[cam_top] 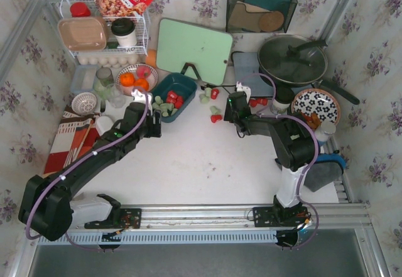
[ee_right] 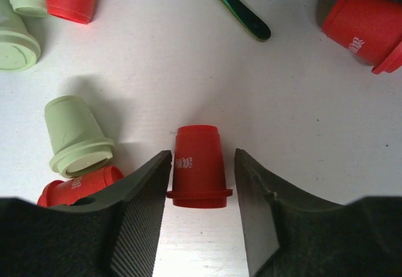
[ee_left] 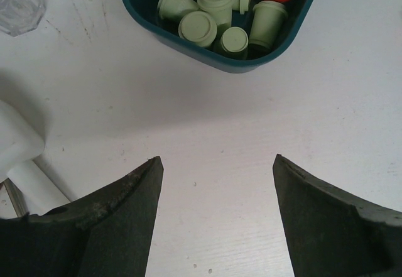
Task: Mix the coffee capsules in the storage basket
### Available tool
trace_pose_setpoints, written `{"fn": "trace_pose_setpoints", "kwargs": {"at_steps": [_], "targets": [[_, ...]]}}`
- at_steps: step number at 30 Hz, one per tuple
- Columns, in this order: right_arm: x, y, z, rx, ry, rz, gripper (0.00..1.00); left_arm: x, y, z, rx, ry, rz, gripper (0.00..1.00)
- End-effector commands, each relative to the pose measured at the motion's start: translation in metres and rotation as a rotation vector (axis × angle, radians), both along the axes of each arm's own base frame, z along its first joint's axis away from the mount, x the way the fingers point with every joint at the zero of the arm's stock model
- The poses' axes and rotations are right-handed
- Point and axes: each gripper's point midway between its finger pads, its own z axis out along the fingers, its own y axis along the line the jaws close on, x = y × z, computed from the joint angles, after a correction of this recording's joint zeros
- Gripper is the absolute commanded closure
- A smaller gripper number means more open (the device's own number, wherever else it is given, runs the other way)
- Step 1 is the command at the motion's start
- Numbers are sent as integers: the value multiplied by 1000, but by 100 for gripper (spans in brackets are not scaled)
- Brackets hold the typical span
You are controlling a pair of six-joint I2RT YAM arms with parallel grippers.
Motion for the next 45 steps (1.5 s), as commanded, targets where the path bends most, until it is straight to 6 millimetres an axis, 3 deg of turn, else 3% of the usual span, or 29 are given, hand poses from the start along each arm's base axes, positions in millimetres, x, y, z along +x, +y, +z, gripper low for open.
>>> {"fn": "trace_pose_setpoints", "kwargs": {"at_steps": [1,9,16,21,26,32,34,38,45], "targets": [[1,3,5,11,-8,10,50,5,-2,4,-4,-23,-2,27],[1,5,13,10,-11,29,66,2,-2,3,-7,-15,-11,27],[1,5,30,11,-17,31,71,-1,-1,9,-23,-52,-17,26],[0,5,62,24,-58,37,71,-5,0,4,-47,-85,-15,26],[4,22,114,75,-149,93,71,-8,-7,11,-93,-89,-34,26],[13,80,172,98,-302,219,71,-13,-9,15,-129,-99,-36,26],[8,116,180,111,-337,285,71,-13,-11,16,-133,-93,-48,26],[14,161,185,125,-399,346,70,-13,-9,14,-120,-81,-43,25],[31,222,148,168,-388,393,68,-12,-6,11,-106,-70,-20,24]]}}
